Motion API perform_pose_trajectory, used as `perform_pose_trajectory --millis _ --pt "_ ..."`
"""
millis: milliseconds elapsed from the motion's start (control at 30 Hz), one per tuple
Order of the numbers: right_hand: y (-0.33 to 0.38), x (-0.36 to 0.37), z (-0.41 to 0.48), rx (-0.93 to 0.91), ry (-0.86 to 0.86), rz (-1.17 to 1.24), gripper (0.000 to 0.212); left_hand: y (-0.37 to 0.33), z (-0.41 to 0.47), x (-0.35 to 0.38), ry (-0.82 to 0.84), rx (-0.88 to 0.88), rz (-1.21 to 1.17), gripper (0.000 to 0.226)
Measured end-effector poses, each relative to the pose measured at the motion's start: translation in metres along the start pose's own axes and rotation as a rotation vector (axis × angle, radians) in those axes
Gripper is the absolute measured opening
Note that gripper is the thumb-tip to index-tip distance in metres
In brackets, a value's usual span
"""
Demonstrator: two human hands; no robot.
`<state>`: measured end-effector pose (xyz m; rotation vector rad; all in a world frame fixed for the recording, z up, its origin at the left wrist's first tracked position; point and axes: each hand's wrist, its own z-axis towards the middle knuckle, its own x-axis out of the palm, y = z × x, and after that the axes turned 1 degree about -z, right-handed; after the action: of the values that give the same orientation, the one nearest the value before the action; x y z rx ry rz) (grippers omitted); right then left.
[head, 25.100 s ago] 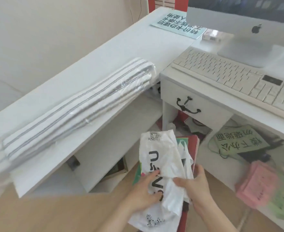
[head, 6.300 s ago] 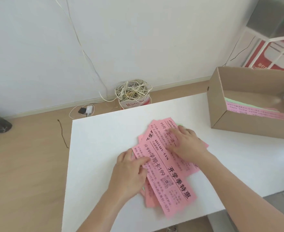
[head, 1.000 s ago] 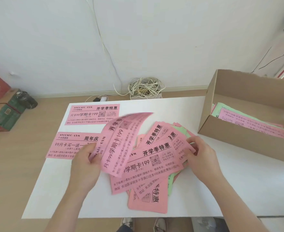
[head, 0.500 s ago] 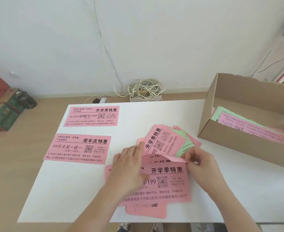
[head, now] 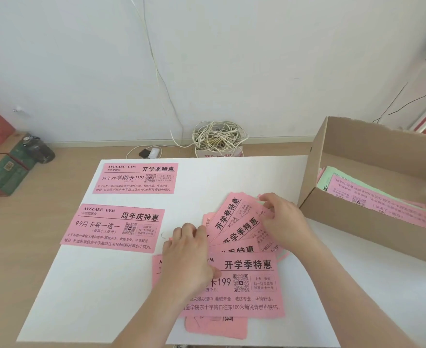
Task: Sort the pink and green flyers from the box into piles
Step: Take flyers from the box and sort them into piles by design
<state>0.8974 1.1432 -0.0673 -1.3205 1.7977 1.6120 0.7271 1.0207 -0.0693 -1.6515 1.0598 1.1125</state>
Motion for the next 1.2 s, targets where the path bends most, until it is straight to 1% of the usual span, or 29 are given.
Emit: perform_pose_trajectory --millis 100,167,267,333,400,467,567,667,767,833,900,967,1100,1200 --pt "0.001 0.000 -0.002 -0.017 -0.098 0.039 0.042 0.000 -0.005 0.000 -0.078 0.018 0.039 0.086" --pt "0.001 -0.002 -0.010 -0.035 -0.170 0.067 0.032 0.000 -0.010 0.001 -0.136 0.035 0.049 0.086" --pt "-0.003 -0.007 -0.029 -0.047 -0.203 0.132 0.012 0.004 -0.017 0.007 -0.209 0.069 0.037 0.091" --pt "-0.009 -0.011 -0.043 -0.005 -0.224 0.187 0.016 0.008 -0.019 0.014 -0.263 0.097 0.015 0.094" --pt "-0.018 -0.016 -0.056 0.026 -0.228 0.226 0.020 0.009 -0.020 0.018 -0.263 0.133 -0.012 0.092" --pt "-0.025 -0.021 -0.068 0.030 -0.176 0.252 0.023 0.012 -0.020 0.021 -0.242 0.159 -0.051 0.090" --pt "-0.032 -0.024 -0.081 -0.001 -0.063 0.269 0.025 0.012 -0.016 0.020 -0.197 0.205 0.000 0.094" --pt "-0.037 -0.026 -0.085 -0.030 -0.057 0.293 0.024 0.008 -0.012 0.016 -0.179 0.265 0.003 0.092" --pt "-0.043 -0.030 -0.081 -0.014 -0.033 0.423 0.026 0.009 -0.014 0.015 -0.250 0.311 -0.046 0.087" --pt "-0.049 -0.031 -0.076 0.052 -0.038 0.510 0.015 0.010 -0.019 0.019 -0.316 0.365 -0.074 0.073" --pt "-0.055 -0.030 -0.072 0.117 -0.045 0.495 0.020 0.013 -0.023 0.025 -0.392 0.443 -0.063 0.060" --pt "-0.057 -0.028 -0.070 0.152 -0.027 0.462 0.021 0.014 -0.025 0.027 -0.421 0.495 -0.038 0.060" --pt "-0.055 -0.030 -0.066 0.185 -0.038 0.451 0.017 0.016 -0.020 0.025 -0.391 0.578 -0.018 0.059" --pt "-0.052 -0.032 -0.065 0.169 -0.063 0.457 0.012 0.014 -0.014 0.021 -0.296 0.565 -0.068 0.059"
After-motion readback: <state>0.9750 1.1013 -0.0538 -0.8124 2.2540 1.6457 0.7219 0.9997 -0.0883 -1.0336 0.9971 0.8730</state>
